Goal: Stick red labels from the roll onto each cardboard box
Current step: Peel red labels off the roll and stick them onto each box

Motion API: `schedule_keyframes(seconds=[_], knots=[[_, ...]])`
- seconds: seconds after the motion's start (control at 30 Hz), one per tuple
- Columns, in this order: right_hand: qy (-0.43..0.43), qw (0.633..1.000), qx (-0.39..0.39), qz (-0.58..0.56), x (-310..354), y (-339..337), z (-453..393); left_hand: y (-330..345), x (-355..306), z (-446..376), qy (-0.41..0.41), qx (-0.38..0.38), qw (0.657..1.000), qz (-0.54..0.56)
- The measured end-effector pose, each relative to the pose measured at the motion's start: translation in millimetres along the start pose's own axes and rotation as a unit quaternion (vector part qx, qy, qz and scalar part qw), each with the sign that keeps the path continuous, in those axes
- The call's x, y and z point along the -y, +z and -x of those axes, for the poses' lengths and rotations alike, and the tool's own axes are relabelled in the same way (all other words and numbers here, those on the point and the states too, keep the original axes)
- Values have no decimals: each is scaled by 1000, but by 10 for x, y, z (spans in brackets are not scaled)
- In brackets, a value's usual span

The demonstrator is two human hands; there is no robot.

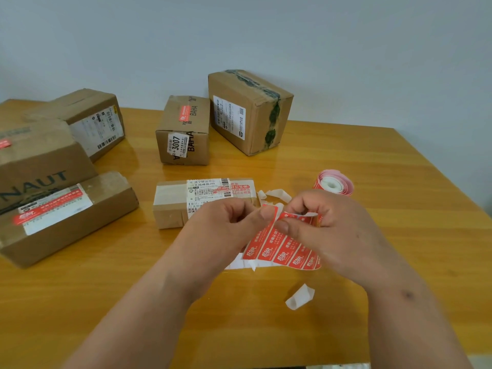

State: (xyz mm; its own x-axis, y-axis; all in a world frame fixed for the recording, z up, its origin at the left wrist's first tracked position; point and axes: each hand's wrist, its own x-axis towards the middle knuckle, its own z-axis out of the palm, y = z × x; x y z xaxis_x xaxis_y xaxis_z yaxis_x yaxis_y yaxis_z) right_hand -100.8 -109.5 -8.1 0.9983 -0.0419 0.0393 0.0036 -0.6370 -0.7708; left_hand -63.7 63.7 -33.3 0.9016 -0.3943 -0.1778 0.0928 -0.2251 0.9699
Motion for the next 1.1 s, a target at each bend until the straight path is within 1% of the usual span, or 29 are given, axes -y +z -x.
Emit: schedule_keyframes(seconds=[0.1,0.23,0.4,0.53,0.7,0.8,0.9,0.97,1.1], knots=[[19,999,22,-32,19,-20,-5,-15,3,-10,-3,-6,1000,0],[55,996,75,4,36,-19,-44,14,-17,-5,1,-23,1000,-6],[67,996,64,11,13,11,-55,42,21,-18,-2,-30,1000,-3],[50,997,53,26,-1,26,-54,49,35,-27,-5,-33,999,4],[29,999,35,19,3,35,-45,47,64,-52,-6,-42,999,31],[31,999,29,14,-7,27,-42,42,40,-38,-2,-30,999,40],[29,999,24,20,-18,3,-44,10,35,-35,1,-6,1000,19],[35,999,32,12,-6,-12,-40,-10,55,-53,0,-4,1000,4],[52,995,78,18,18,-20,-42,4,64,-73,2,-9,1000,7]])
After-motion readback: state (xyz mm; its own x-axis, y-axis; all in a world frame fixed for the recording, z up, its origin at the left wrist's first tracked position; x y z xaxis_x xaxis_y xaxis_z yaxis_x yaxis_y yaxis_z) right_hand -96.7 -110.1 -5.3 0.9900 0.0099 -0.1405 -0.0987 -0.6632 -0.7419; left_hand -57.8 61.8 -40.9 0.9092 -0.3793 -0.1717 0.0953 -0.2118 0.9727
